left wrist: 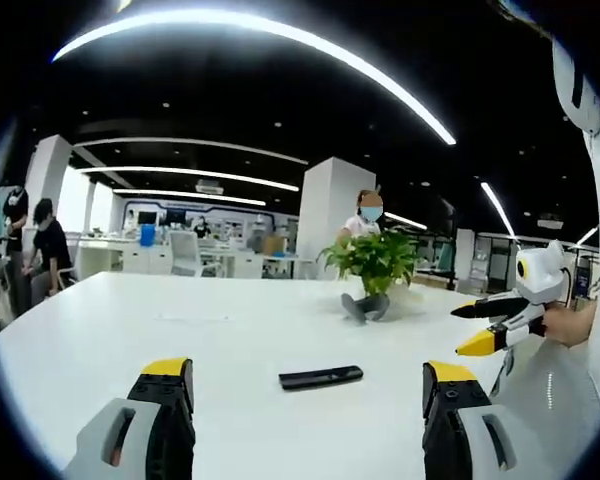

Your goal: Press the specified remote control buttons in sequence, fully releasing each button before pressing the next.

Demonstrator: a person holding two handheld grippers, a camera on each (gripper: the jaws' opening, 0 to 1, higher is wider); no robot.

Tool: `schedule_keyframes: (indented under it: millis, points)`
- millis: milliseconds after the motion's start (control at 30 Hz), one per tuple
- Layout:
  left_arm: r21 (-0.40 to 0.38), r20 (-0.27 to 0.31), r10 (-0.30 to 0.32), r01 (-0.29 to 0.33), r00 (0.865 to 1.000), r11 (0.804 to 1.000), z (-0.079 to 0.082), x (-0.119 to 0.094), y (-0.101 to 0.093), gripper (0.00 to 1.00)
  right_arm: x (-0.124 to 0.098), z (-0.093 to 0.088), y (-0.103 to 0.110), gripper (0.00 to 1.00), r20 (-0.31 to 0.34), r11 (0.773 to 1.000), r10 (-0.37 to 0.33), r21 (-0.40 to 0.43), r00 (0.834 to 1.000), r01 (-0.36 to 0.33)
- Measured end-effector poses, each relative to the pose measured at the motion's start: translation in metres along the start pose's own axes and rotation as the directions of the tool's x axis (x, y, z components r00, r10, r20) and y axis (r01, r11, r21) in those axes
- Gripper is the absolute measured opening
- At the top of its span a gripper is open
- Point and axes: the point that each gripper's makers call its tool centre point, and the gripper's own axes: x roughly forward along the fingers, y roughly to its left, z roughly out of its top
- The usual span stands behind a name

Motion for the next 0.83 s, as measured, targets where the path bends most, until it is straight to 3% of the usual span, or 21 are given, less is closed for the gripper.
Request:
schedule_keyframes:
  millis: [67, 167, 300, 433, 567, 667, 833]
  points:
    - [-0.017, 0.043, 0.016, -0.015, 0.999, 1.000, 0.006, -0.002, 0.005, 0.99, -0.002, -0.001, -0.005, 0.75, -0.006, 1.000, -0.028, -0.006, 1.000, 0.028]
    - [-0.026, 0.002, 0.020, -0.020, 1.000, 0.999, -0.002, -0.001, 0.006, 1.00, 0.002, -0.005, -0.005, 0.75, -0.034, 1.000, -0.024, -0.001, 0.999, 0.024]
    - [-0.013, 0.032, 0.023, -0.023, 0.999, 1.000, 0.004, -0.003, 0.006, 1.00, 0.004, -0.006, 0.007, 0.74, -0.049, 0.999, 0.009, -0.053, 0.999, -0.012]
    - [-0.023, 0.017, 0.014, -0.014, 1.000, 1.000, 0.001, -0.003, 0.005, 0.99, 0.006, -0.015, 0.007, 0.74, -0.094, 0.998, 0.002, -0.060, 0.996, -0.007]
    - [-0.038, 0.057, 0.019, -0.017, 0.998, 0.999, 0.007, -0.004, 0.007, 0.99, 0.004, -0.014, 0.005, 0.73, -0.089, 1.000, 0.003, -0.030, 0.996, -0.005]
    - [-0.032, 0.026, 0.021, -0.020, 0.999, 0.999, 0.002, -0.003, 0.005, 0.99, 0.002, -0.016, 0.002, 0.72, -0.089, 1.000, -0.003, -0.020, 0.996, 0.002]
    - [-0.028, 0.041, 0.024, -0.023, 0.999, 0.999, 0.006, -0.003, 0.006, 0.99, 0.000, -0.011, 0.001, 0.72, -0.064, 1.000, -0.008, -0.005, 0.998, 0.007]
